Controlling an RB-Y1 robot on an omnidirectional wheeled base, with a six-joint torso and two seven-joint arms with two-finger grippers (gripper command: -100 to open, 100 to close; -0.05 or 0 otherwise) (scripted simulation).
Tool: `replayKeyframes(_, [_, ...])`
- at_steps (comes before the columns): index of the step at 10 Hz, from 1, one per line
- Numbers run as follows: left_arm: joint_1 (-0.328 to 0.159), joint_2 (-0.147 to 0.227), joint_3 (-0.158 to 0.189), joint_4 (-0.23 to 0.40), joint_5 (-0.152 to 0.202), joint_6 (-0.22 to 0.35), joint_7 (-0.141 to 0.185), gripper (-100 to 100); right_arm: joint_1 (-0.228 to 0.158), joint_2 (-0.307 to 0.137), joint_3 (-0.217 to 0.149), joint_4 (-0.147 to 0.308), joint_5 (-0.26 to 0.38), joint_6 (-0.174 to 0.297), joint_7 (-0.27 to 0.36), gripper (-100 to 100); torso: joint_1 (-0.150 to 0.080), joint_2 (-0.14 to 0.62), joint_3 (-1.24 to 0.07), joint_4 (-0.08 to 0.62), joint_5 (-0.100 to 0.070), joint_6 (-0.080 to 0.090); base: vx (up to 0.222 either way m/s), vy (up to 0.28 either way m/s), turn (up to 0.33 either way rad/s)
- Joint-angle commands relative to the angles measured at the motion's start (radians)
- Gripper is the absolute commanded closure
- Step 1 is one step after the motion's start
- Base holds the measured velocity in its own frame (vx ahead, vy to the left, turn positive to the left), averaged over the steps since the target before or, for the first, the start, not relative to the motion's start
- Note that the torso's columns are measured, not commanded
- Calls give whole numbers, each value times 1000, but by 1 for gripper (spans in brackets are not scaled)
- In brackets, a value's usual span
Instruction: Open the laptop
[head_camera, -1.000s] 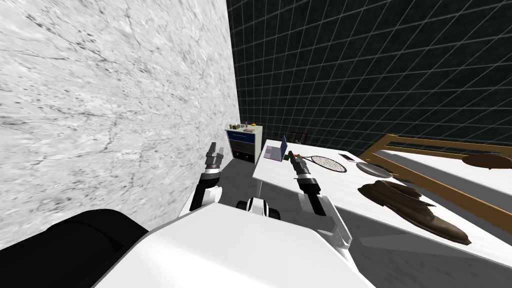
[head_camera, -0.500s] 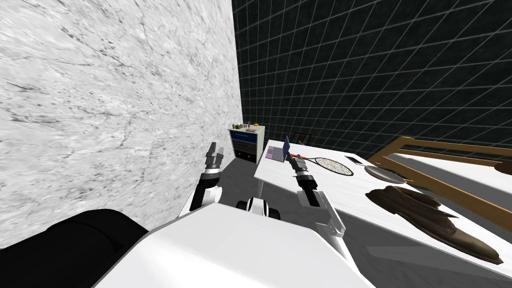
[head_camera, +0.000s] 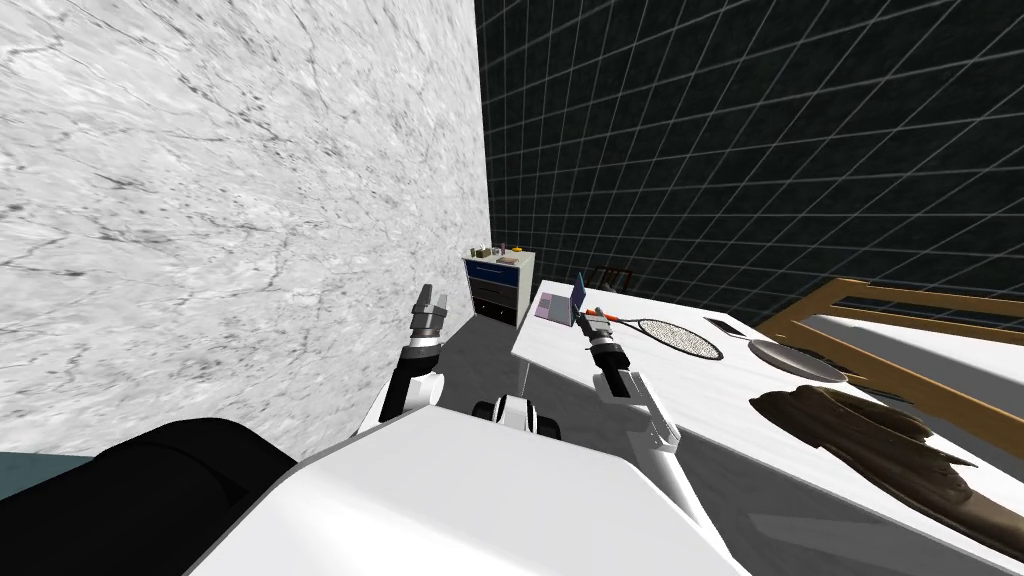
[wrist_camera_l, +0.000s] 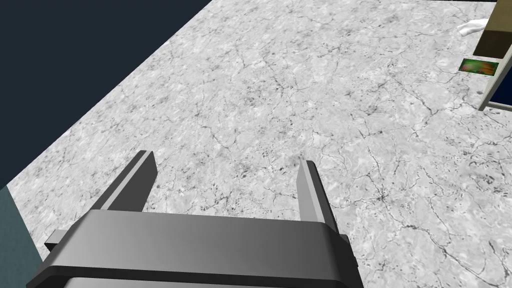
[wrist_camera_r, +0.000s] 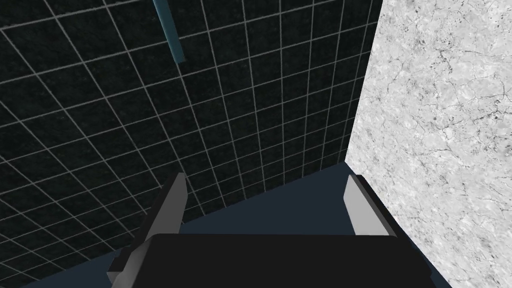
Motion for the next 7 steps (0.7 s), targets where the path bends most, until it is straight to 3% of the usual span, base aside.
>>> replayKeyframes(1, [0, 0, 0, 0, 0, 0, 0, 0, -35, -11, -3, 53, 43, 32, 64, -100, 0, 0, 0, 0, 0, 0, -5, -7, 45])
replayKeyframes(3, [0, 0, 0, 0, 0, 0, 0, 0, -87, -32, -7, 123, 99, 76, 128, -100, 0, 0, 0, 0, 0, 0, -8, -5, 127])
replayKeyframes(4, [0, 0, 0, 0, 0, 0, 0, 0, -87, -32, -7, 126, 99, 76, 142, -100, 0, 0, 0, 0, 0, 0, -6, -5, 44])
replayKeyframes(6, [0, 0, 0, 0, 0, 0, 0, 0, -137, -55, -11, 195, 154, 119, 206, -100, 0, 0, 0, 0, 0, 0, -7, -4, 114])
replayKeyframes(7, [0, 0, 0, 0, 0, 0, 0, 0, -137, -55, -11, 200, 154, 119, 219, -100, 0, 0, 0, 0, 0, 0, -5, -7, 43])
